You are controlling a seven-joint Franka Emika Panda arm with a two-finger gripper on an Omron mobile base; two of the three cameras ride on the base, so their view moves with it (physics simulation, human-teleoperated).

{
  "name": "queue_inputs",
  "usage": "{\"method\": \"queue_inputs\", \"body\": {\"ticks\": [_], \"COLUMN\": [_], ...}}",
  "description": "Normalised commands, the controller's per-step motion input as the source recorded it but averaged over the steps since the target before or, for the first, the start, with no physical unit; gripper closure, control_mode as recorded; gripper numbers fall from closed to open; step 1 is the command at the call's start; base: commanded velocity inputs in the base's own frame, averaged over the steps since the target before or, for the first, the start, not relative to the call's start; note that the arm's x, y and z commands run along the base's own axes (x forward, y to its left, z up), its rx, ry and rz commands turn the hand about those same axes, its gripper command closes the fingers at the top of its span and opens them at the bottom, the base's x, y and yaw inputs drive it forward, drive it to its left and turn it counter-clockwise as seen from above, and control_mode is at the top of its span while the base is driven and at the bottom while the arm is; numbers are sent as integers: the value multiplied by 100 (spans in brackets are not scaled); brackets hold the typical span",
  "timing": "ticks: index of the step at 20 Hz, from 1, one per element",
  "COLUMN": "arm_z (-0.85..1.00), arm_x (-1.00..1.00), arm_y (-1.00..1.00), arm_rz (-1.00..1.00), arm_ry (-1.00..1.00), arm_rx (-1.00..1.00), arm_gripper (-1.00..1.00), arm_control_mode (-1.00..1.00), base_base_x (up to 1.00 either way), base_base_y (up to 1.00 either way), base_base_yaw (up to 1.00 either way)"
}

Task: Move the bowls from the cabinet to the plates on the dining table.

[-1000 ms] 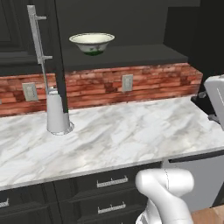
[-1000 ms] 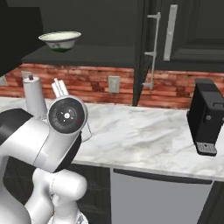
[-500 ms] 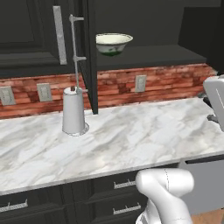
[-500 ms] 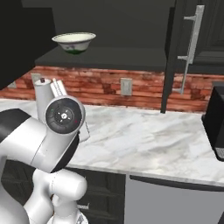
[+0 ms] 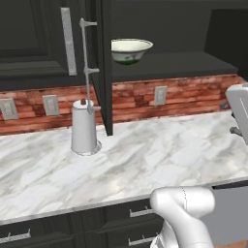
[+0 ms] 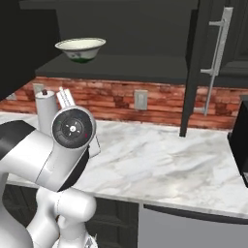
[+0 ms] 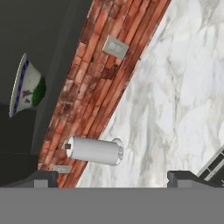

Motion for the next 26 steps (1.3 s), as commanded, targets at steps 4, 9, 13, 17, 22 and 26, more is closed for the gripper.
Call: {"method": "queue_inputs", "body": {"ticks": [4,9,13,17,22,26], "arm_z": [0,0,0,0,0,0], "arm_x": [0,0,0,0,0,0], "arm_y": [0,0,0,0,0,0], "arm_rz": [0,0,0,0,0,0], "arm_ry": [0,0,0,0,0,0], "arm_rx": [0,0,0,0,0,0], "arm_gripper": [-100,-100,-100,-100,-100,-100], "arm_control_mode": [100,100,100,100,100,100], "base_base_x": [41,31,11,5,0,3], "base_base_y": [-1,-7,-13,-31,-12,-5], "base_base_yaw": [3,5,6,2,16,23]}}
